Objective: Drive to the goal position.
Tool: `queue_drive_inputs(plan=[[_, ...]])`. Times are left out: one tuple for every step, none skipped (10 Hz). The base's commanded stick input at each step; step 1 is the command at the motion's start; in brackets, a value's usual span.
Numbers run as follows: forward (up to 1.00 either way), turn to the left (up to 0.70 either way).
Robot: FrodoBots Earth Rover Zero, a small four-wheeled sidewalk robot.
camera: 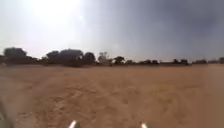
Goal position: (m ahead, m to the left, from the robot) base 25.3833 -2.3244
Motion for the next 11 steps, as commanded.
queue_drive_inputs(plan=[[1.0,0.0],[1.0,0.0],[1.0,0.0],[1.0,0.0],[1.0,0.0],[1.0,-0.2],[1.0,-0.27],[1.0,-0.27],[1.0,-0.12],[1.0,0.0],[1.0,0.0]])
